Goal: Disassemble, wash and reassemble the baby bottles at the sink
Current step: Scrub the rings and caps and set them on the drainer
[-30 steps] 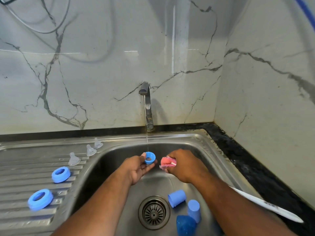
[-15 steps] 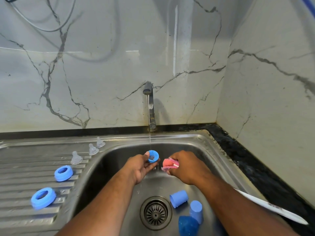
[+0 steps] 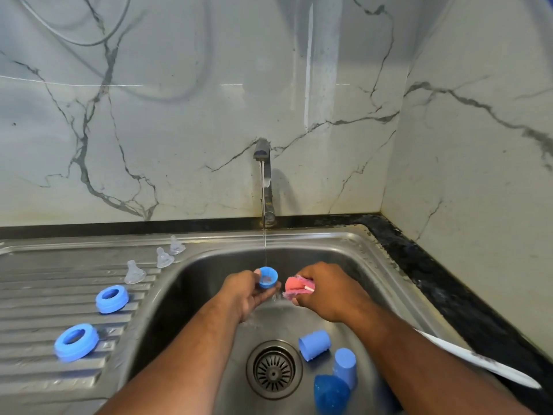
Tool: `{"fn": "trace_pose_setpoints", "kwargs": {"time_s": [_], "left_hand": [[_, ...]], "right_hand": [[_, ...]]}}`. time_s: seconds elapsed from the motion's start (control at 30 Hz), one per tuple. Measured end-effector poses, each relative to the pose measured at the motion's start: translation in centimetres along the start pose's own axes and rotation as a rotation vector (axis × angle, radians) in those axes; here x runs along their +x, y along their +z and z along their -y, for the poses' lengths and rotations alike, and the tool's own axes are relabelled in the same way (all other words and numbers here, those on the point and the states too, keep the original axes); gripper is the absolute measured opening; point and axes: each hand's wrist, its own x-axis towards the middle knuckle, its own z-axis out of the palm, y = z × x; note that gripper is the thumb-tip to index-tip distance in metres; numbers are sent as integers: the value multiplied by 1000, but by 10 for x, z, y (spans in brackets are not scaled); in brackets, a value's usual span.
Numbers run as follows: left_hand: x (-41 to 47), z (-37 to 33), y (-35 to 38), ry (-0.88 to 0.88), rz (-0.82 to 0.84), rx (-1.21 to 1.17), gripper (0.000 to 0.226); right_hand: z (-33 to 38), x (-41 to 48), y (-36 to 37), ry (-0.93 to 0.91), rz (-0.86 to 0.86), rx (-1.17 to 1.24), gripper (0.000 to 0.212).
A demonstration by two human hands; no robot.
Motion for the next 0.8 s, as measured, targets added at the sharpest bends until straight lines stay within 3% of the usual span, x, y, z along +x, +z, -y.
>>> {"fn": "trace_pose_setpoints", "kwargs": {"time_s": [0.23, 0.5, 0.63, 0.8], "left_hand": [[3, 10, -4, -22, -15, 85, 24], [5, 4, -3, 0, 26, 15, 18], [6, 18, 2, 3, 14, 164, 20], [6, 9, 2, 42, -2, 86, 18]], "right_hand": [[1, 0, 0, -13, 10, 6, 31], [0, 1, 0, -28, 14, 4, 29], [1, 2, 3, -31, 6, -4, 31], [1, 2, 2, -43, 9, -10, 32]]}}
